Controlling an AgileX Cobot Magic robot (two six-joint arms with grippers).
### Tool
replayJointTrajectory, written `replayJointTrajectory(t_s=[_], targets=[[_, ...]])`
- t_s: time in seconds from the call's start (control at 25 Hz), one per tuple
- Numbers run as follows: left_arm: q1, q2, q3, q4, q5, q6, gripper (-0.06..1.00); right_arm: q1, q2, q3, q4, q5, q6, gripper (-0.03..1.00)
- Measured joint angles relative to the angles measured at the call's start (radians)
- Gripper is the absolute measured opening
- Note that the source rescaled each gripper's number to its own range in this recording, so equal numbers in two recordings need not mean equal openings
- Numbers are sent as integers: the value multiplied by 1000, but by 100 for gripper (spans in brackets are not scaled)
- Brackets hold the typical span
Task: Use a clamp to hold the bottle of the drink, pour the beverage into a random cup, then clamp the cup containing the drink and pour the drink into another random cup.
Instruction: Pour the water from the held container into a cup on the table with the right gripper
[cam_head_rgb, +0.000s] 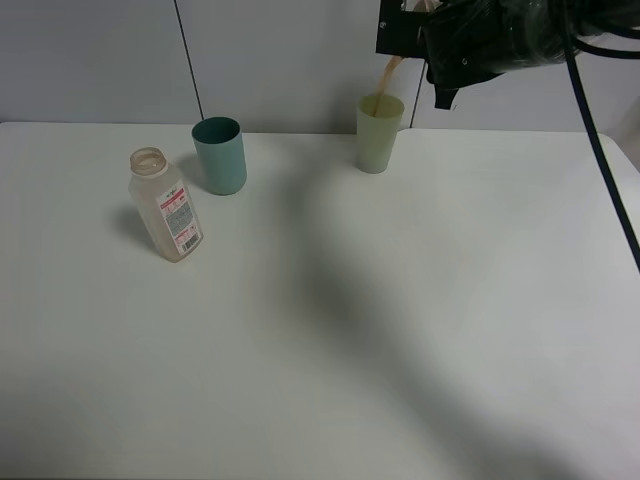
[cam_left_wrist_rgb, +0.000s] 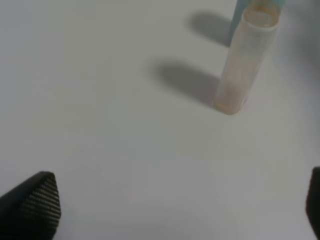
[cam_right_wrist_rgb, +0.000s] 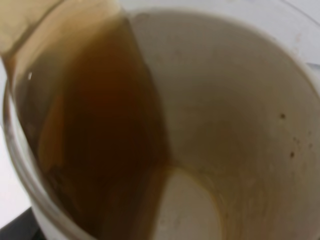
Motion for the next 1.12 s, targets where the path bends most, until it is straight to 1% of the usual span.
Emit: replayJointTrajectory(t_s=[0.36,0.6,0.84,1.12], targets=[[0,0,0,0,0,0,100,0,0,-1,-11,1,-124,5],[0,0,0,0,0,0,100,0,0,-1,-24,36,-212,5],[0,0,0,0,0,0,100,0,0,-1,-25,46,-229,5],[0,0,0,0,0,0,100,0,0,-1,-25,38,-315,5]])
